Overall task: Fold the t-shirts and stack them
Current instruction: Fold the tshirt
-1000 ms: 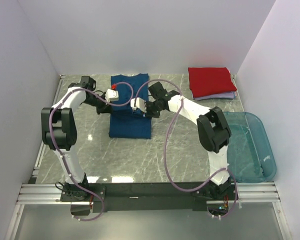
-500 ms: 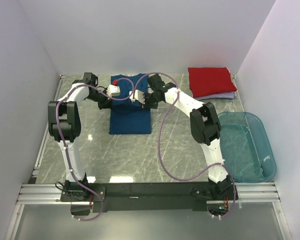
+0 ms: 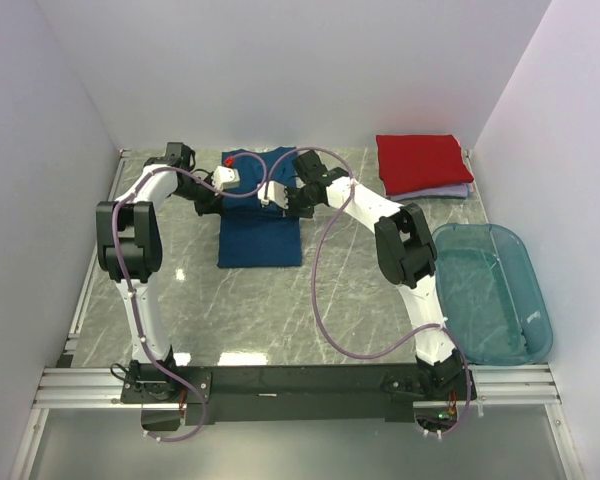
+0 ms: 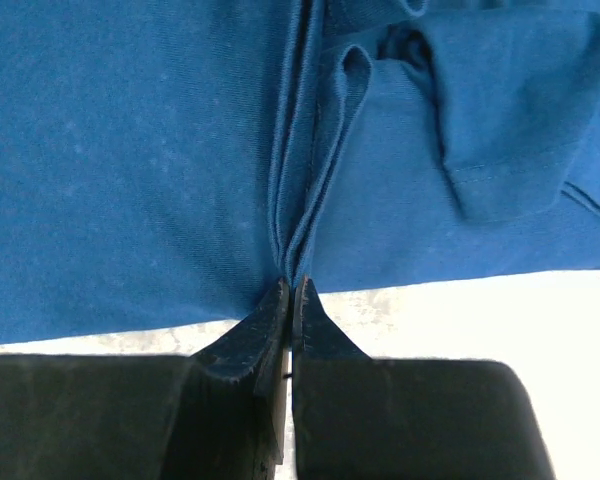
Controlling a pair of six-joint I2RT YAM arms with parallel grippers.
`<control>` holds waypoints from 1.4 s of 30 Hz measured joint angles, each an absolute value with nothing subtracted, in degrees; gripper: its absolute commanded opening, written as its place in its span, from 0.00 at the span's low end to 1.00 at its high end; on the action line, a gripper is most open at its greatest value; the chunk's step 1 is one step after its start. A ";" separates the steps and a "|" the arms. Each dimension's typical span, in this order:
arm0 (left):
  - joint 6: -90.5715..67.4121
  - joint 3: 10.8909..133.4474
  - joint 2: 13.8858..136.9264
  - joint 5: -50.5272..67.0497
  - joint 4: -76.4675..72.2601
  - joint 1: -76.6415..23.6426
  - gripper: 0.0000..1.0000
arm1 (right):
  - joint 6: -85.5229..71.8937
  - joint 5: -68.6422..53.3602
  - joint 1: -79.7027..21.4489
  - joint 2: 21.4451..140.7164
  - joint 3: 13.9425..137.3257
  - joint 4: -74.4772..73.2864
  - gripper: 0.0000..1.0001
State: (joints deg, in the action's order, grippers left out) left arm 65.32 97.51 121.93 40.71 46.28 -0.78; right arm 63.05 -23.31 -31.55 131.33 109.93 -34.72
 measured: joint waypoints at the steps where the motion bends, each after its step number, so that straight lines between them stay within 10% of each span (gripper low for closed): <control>1: 65.19 97.51 122.02 40.64 46.13 -0.75 0.01 | 62.94 -23.18 -31.55 131.39 110.04 -34.41 0.00; 4: 64.45 98.19 123.09 40.47 45.58 -0.71 0.15 | 62.76 -22.65 -31.53 131.63 110.59 -33.21 0.13; 6: 63.68 98.65 124.07 39.83 44.64 -0.62 0.42 | 62.13 -21.93 -31.51 131.68 110.83 -32.16 0.34; 7: 63.24 98.76 124.40 39.33 44.31 -0.60 0.72 | 61.76 -21.45 -31.51 131.81 111.20 -31.75 0.51; 10: 60.95 98.76 124.60 37.60 43.51 -0.12 0.83 | 60.40 -19.38 -31.33 131.92 111.50 -29.02 0.67; 24: 65.63 75.46 101.51 43.13 44.23 4.12 0.53 | 53.84 -26.85 -28.86 117.30 100.33 -35.88 0.38; 35: 46.89 71.55 102.08 57.34 43.59 1.78 0.54 | 30.24 -37.54 -33.52 120.40 101.62 -39.00 0.31; 42: -1.17 50.59 94.61 66.87 17.02 0.86 0.90 | -7.11 -50.52 -31.62 115.72 88.51 -21.32 0.87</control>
